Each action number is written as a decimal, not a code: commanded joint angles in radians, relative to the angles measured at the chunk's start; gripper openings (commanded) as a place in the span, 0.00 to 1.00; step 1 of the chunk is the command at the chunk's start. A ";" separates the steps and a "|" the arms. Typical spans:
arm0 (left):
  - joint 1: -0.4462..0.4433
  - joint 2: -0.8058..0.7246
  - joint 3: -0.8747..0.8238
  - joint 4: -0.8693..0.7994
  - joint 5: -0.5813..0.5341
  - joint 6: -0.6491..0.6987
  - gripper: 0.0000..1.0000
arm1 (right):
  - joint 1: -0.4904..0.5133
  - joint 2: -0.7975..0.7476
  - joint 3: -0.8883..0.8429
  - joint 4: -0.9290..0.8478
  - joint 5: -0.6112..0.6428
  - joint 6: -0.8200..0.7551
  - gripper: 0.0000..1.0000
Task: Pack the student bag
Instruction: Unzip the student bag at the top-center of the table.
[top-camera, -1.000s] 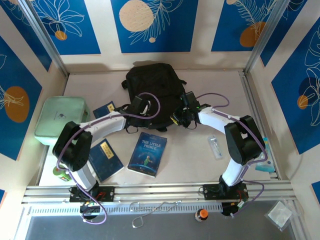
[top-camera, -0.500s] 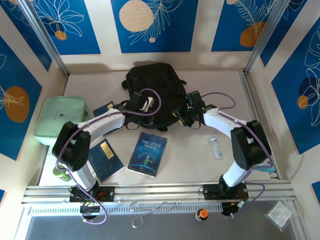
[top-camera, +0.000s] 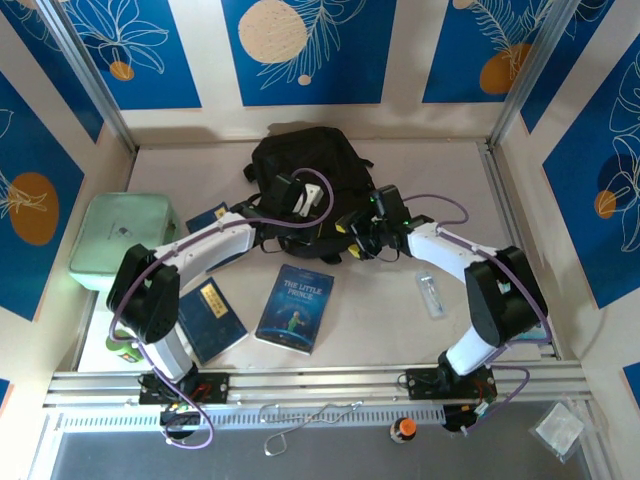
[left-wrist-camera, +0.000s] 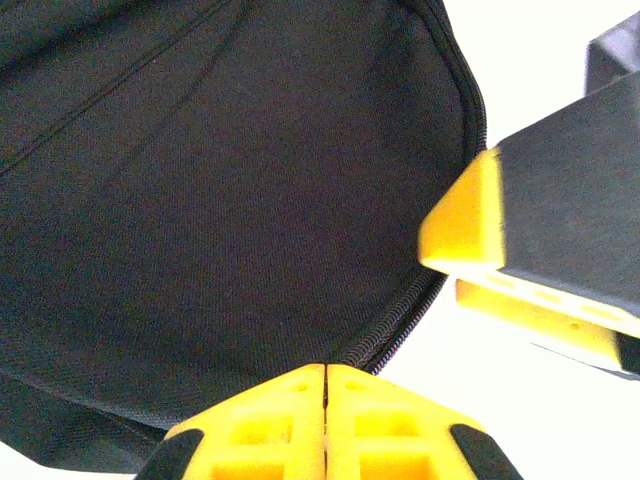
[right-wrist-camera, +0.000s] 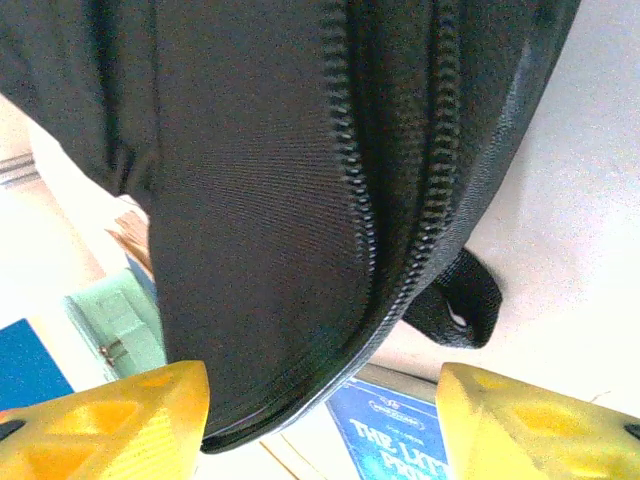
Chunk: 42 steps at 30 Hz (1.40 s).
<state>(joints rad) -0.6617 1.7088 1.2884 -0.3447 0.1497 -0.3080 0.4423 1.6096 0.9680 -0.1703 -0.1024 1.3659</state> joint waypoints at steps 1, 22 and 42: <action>-0.010 0.010 0.025 0.006 0.038 -0.012 0.00 | 0.010 0.044 0.038 0.002 -0.006 0.020 0.60; 0.009 -0.101 -0.209 -0.055 -0.260 -0.086 0.00 | 0.003 0.068 0.057 -0.043 0.116 -0.047 0.13; 0.089 -0.077 -0.256 -0.065 -0.287 -0.206 0.00 | -0.009 0.020 0.040 -0.064 0.171 -0.083 0.03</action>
<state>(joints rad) -0.6254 1.6371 1.0637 -0.2897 -0.0513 -0.4908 0.4618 1.6638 1.0172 -0.1848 -0.0292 1.3125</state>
